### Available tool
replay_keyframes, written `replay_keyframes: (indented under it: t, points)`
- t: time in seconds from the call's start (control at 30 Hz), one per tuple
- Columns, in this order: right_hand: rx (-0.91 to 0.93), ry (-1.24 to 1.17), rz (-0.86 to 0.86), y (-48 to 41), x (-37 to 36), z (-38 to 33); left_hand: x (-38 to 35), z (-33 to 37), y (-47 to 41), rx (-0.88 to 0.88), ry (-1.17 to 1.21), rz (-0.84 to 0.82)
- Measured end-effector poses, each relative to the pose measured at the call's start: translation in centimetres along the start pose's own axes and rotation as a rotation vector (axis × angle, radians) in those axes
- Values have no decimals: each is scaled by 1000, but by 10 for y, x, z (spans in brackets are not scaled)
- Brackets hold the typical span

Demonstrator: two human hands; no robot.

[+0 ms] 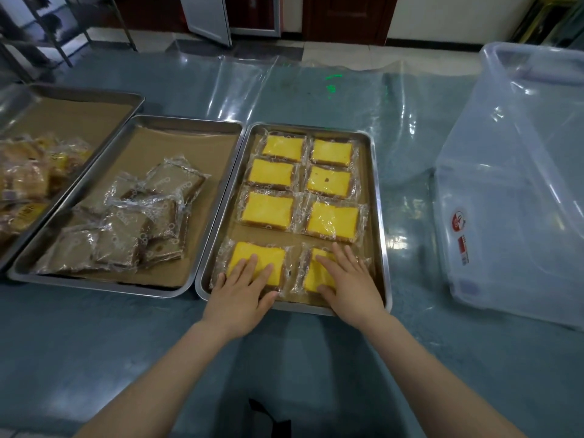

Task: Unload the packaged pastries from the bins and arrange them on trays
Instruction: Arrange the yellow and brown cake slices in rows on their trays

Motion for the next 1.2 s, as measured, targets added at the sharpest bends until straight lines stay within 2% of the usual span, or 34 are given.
replay_keyframes:
  t: [0.23, 0.43, 0.5, 0.7, 0.9, 1.03, 1.2]
  points:
    - [-18, -36, -35, -2, 1, 4, 3, -1, -2, 10, 28, -7]
    - [-11, -140, 165, -6, 8, -2, 17, -4, -17, 102, 99, 112]
    - [-25, -154, 185, -15, 11, -5, 23, -4, -26, 93, 127, 161]
    - [-101, -91, 113, -51, 15, -11, 40, -2, -62, 43, 169, 202]
    - [-142, 64, -95, -67, 14, 2, 44, -2, -96, 15, 101, 24]
    - [-111, 107, -73, -58, 12, 16, 38, -7, -112, -9, -11, -11]
    - [-86, 144, -59, -56, 9, 22, 24, -9, -110, -22, -66, 54]
Point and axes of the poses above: each hand's wrist, its own y-axis away from the middle knuckle, its own x-axis out of the back of the hand, z = x × y, the point moved 2 cm from there along -y, towards the middle knuckle, and after that the axes turned 14 degrees about -y, right-handed, at the moved point
